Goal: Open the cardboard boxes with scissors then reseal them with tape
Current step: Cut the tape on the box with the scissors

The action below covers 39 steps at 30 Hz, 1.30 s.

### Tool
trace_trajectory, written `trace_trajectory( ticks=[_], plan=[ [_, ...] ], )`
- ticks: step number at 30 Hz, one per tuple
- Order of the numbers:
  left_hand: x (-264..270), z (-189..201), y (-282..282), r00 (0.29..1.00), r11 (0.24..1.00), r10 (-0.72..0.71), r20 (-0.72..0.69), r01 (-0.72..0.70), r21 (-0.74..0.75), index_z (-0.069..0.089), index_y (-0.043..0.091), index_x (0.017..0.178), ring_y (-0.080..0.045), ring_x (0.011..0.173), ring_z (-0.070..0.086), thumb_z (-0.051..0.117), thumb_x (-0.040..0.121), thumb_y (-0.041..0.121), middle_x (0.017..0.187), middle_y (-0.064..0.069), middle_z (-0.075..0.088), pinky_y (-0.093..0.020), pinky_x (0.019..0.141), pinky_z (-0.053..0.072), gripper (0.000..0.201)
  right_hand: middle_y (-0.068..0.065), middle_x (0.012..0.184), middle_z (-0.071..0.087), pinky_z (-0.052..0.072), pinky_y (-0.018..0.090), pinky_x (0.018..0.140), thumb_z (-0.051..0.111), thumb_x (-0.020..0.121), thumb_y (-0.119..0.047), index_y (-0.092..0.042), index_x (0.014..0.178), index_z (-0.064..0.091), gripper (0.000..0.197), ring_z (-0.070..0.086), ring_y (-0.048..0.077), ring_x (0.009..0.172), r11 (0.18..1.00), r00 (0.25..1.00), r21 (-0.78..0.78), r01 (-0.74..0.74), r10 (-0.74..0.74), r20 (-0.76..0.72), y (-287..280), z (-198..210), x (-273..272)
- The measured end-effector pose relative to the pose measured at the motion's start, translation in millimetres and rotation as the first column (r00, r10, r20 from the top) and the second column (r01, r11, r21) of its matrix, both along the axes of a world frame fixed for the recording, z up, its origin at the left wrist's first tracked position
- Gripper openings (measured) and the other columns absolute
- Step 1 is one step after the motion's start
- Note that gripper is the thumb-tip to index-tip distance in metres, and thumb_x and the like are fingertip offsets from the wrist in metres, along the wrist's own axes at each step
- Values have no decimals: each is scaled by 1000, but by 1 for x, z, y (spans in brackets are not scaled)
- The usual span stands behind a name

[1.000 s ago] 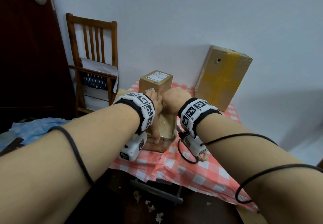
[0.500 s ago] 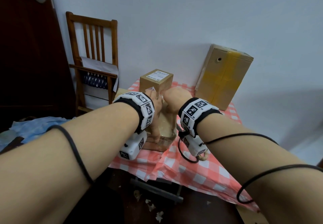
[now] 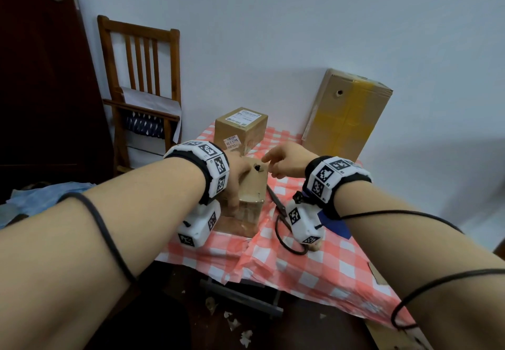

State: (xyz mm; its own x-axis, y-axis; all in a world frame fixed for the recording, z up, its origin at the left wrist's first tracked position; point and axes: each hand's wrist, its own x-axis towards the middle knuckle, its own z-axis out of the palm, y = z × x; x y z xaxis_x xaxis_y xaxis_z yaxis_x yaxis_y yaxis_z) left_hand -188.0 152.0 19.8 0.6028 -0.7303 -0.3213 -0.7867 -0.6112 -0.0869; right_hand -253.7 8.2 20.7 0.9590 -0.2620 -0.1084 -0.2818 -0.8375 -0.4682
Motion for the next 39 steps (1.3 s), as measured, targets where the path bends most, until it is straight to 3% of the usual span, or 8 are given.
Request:
trace_trajectory(
  ticks=[3,7,9,14,17,21,25,39],
  plan=[
    [4,-3,-1,994,993,26,-102,-37,-110,49,30,97,-19,97,56,86,50,57,106,2,55,-37,87,51,65,5,104,64,51,30,89,54,92,-5,-9,125,62,34,58,16,87,998,999,-36,-43,43,-5,0,-2,0],
    [9,-3,-1,977,977,67,-204,-105,-184,51,19,125,-20,109,55,86,51,58,120,0,57,-39,98,47,90,8,113,66,44,24,83,54,94,-12,-8,118,65,27,55,17,92,982,996,-163,-91,92,-3,0,-5,8],
    [11,-3,-3,978,980,61,-197,-96,-177,49,20,128,-20,110,54,85,49,60,121,0,56,-39,98,47,96,8,112,67,43,24,81,57,94,-16,-8,114,67,24,59,21,99,969,994,-221,-107,108,-7,0,-7,14],
    [16,-5,-7,985,988,30,-173,-56,-146,51,23,125,-18,101,54,86,49,58,106,3,54,-30,83,46,91,8,113,67,45,26,86,60,93,-16,-7,112,67,23,59,22,105,958,993,-261,-119,118,-20,-1,-11,22],
    [16,-3,-7,987,992,11,-162,-32,-123,50,27,130,-19,99,56,85,44,64,104,3,56,-31,81,48,99,9,111,67,43,25,82,60,92,-17,-7,109,69,21,59,23,103,950,993,-290,-115,112,-28,-1,-11,23],
    [14,1,-10,996,999,-27,-86,24,-39,39,35,142,-24,105,48,80,46,70,109,-3,45,-37,90,47,111,10,105,69,43,25,75,60,92,-18,-6,105,70,20,62,23,98,953,996,-289,-93,88,-28,-2,-11,25],
    [13,2,-11,999,1000,-24,-45,24,-4,39,34,143,-26,110,45,79,46,72,111,-4,40,-43,96,46,112,8,102,70,40,24,71,61,91,-20,-9,102,73,19,62,21,94,941,997,-331,-66,73,9,-2,-16,27],
    [13,4,-16,998,995,-55,-8,55,78,41,24,142,-24,113,50,74,54,74,122,-6,52,-39,96,46,106,7,98,70,44,27,69,59,92,-23,-13,99,74,19,62,22,88,895,999,-445,-36,42,4,2,-23,34]
  ],
)
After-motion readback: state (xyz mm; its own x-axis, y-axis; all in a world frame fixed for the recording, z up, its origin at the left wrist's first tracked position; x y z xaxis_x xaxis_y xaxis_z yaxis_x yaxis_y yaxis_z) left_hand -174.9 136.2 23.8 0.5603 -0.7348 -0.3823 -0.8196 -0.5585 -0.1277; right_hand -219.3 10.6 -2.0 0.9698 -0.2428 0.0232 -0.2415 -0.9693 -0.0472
